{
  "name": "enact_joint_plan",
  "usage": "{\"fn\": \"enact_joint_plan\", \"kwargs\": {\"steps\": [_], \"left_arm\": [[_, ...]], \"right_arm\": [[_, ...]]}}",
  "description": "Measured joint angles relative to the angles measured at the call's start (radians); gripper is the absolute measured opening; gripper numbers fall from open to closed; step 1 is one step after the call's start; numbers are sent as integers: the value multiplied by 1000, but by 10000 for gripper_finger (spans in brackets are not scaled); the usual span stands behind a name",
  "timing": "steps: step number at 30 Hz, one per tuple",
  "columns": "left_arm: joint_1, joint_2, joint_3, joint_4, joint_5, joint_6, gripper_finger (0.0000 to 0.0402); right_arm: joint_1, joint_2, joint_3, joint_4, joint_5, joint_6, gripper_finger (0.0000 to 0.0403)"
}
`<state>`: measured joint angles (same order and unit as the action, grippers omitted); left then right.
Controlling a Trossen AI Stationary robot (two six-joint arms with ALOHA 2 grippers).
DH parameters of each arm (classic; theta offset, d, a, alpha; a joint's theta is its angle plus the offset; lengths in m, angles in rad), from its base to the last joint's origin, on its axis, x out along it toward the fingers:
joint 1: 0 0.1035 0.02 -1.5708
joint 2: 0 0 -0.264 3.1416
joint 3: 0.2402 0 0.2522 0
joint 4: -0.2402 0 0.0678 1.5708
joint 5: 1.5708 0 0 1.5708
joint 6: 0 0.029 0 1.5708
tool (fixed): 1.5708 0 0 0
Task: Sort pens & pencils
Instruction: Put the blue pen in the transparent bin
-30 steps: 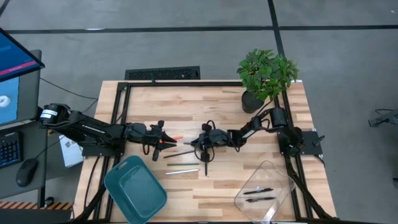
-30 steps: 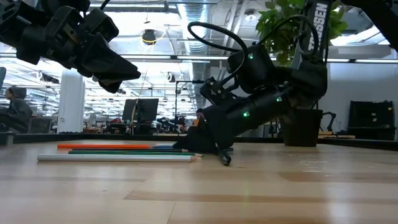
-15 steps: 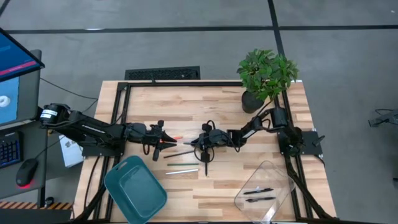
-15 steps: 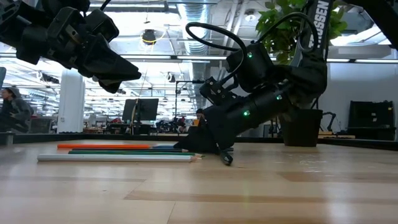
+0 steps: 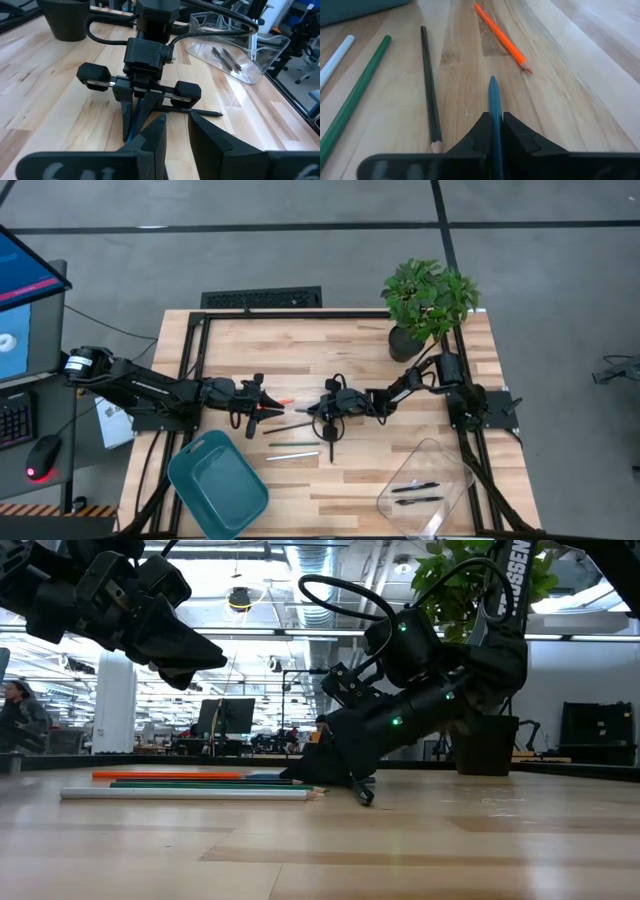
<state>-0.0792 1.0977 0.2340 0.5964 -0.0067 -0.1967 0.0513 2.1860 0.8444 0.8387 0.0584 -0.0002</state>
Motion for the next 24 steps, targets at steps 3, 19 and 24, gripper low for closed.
{"fn": "enact_joint_plan", "kwargs": {"steps": [3, 19, 24], "left_arm": [[0, 0, 0, 0, 0, 0, 71], [0, 0, 0, 0, 0, 0, 71], [0, 0, 0, 0, 0, 0, 71]], "right_arm": [[0, 0, 0, 0, -1, 0, 62], [3, 1, -2, 23, -2, 12, 51], [8, 2, 13, 17, -2, 19, 52]]}}
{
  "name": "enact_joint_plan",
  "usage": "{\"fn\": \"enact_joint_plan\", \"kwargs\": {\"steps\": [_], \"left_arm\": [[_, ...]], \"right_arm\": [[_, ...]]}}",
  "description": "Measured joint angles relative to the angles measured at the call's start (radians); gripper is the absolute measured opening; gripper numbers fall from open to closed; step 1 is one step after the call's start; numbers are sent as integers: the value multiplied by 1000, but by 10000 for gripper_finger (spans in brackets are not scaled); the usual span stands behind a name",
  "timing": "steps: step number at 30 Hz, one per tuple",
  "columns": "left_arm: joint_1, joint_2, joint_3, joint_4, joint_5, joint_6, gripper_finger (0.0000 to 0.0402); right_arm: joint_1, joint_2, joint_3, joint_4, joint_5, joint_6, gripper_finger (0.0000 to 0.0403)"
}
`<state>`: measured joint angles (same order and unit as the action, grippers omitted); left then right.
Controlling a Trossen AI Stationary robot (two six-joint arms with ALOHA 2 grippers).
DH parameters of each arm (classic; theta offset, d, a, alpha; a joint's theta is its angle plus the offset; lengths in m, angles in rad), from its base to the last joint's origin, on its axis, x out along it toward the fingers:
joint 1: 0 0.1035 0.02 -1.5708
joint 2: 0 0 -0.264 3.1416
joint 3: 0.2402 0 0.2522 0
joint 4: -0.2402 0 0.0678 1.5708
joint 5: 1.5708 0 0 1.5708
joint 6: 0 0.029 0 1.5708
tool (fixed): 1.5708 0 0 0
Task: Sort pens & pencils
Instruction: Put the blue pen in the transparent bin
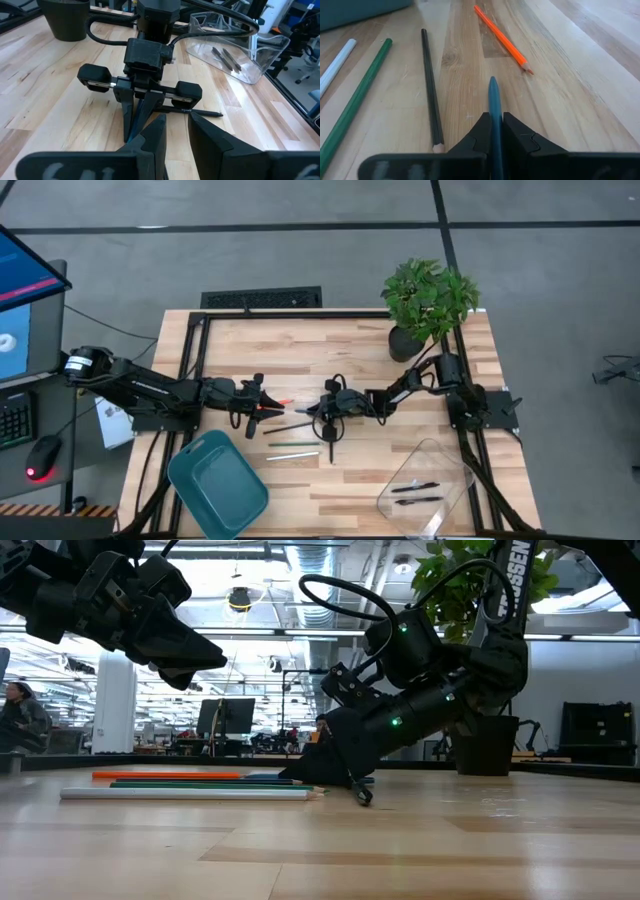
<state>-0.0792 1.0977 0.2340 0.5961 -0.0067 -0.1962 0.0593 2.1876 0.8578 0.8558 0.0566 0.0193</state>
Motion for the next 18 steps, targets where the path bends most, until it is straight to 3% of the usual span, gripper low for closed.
{"fn": "enact_joint_plan", "kwargs": {"steps": [18], "left_arm": [[0, 0, 0, 0, 0, 1, 71]], "right_arm": [[2, -3, 18, -17, -4, 0, 53]]}}
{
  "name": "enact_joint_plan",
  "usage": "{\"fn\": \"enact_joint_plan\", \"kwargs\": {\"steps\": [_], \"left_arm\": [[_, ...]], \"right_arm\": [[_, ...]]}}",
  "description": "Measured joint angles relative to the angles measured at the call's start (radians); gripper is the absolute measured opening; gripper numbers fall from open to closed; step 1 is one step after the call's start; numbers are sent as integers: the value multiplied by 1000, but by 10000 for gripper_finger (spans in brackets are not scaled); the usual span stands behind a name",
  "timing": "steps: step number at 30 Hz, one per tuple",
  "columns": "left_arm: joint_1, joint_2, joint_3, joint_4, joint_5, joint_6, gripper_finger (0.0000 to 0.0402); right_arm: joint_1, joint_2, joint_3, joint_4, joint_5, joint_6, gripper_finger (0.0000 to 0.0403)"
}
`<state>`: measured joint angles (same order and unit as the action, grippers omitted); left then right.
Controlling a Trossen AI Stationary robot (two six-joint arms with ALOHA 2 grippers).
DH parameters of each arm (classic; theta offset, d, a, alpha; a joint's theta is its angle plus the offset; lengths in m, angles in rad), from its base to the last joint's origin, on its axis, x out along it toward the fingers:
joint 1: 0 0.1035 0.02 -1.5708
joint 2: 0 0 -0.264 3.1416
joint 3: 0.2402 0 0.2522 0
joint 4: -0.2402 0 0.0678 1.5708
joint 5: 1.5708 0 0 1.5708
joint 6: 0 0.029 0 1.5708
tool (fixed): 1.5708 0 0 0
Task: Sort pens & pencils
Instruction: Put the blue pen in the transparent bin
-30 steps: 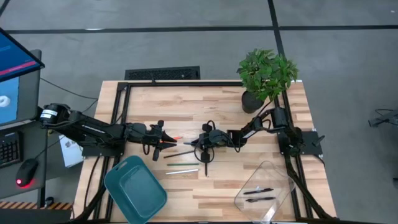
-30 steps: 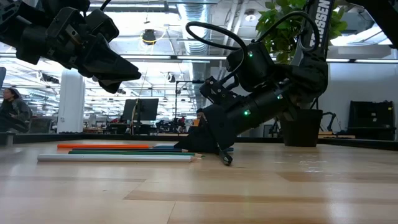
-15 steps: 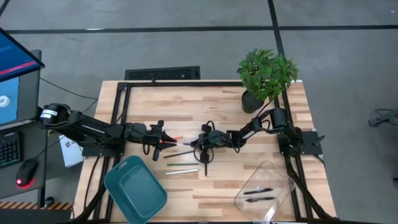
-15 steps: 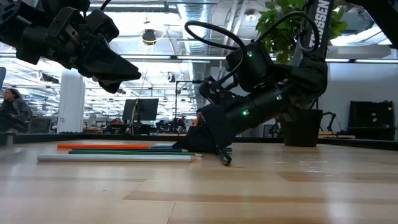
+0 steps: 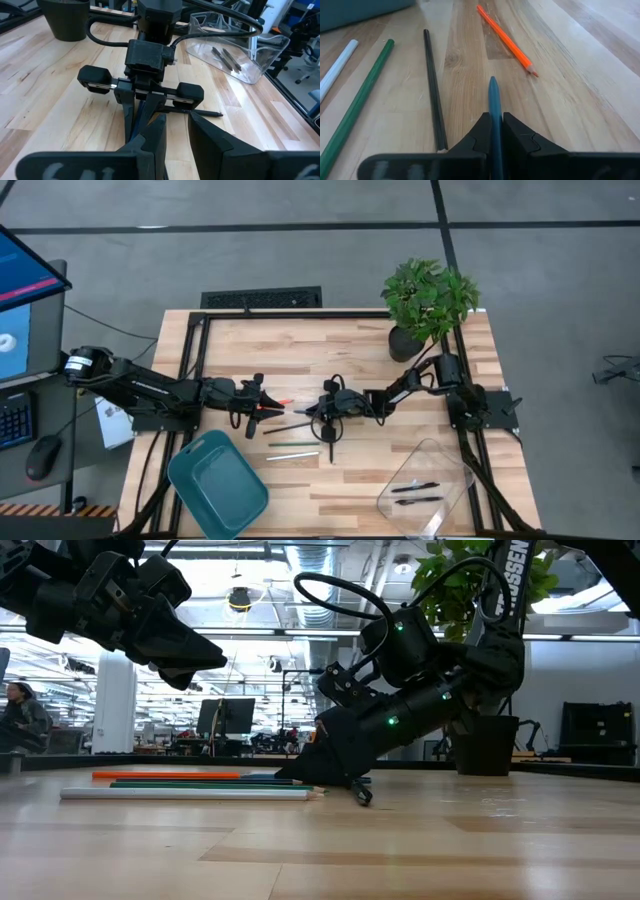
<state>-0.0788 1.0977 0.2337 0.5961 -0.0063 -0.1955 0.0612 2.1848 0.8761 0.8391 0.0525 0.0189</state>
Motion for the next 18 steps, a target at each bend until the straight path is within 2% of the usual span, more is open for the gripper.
{"fn": "enact_joint_plan", "kwargs": {"steps": [10, 18], "left_arm": [[0, 0, 0, 0, 0, 0, 71], [0, 0, 0, 0, 0, 0, 71]], "right_arm": [[0, -91, -2, -130, -14, -54, 50], [-2, -117, 0, -143, -3, -63, 53]]}}
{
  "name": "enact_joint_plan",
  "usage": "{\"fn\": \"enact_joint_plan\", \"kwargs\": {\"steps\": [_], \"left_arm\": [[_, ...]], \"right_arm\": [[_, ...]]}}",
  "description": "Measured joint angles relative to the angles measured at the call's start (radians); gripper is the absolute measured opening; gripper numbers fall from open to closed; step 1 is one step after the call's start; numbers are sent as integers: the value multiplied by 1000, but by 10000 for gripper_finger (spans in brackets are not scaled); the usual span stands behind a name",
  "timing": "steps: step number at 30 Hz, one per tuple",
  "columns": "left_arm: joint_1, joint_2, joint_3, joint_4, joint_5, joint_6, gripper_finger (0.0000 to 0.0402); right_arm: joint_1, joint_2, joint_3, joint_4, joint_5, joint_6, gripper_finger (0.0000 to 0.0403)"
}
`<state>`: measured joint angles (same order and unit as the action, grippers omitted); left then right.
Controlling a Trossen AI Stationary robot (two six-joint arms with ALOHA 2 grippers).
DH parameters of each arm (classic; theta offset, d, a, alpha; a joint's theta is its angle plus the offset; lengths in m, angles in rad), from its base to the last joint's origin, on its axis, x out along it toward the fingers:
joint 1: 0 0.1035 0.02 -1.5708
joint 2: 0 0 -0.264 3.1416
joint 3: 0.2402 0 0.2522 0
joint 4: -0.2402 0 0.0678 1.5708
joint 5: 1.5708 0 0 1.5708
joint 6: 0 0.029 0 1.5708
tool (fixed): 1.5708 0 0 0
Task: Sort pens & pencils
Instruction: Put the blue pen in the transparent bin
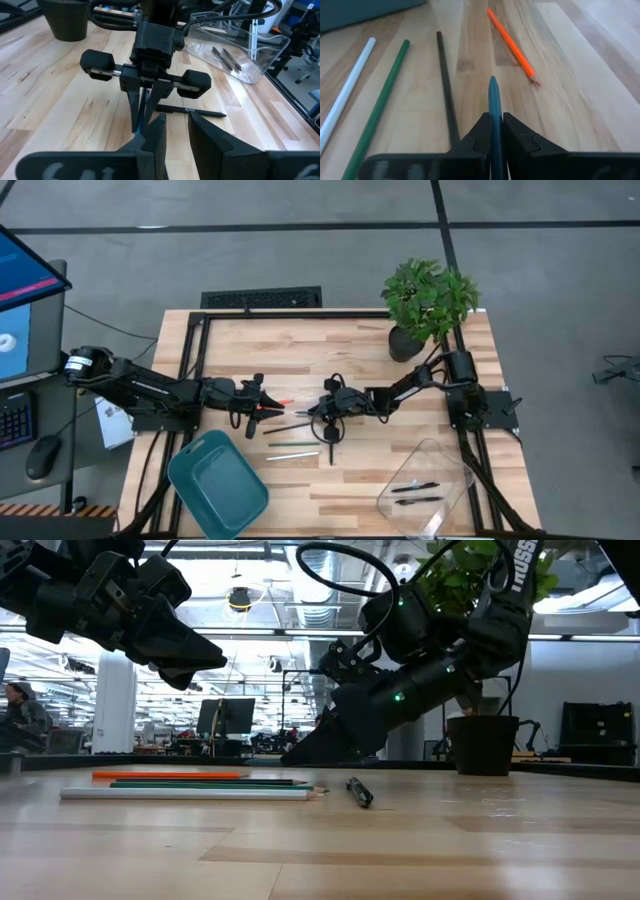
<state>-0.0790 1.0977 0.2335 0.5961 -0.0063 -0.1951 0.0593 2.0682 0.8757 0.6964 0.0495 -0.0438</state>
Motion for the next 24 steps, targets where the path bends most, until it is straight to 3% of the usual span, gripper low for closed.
{"fn": "enact_joint_plan", "kwargs": {"steps": [15, 24], "left_arm": [[0, 0, 0, 0, 0, 0, 71], [0, 0, 0, -4, 0, 0, 71]], "right_arm": [[0, -10, 50, 0, 0, 10, 53], [8, -137, 98, -215, 1, -33, 54]]}}
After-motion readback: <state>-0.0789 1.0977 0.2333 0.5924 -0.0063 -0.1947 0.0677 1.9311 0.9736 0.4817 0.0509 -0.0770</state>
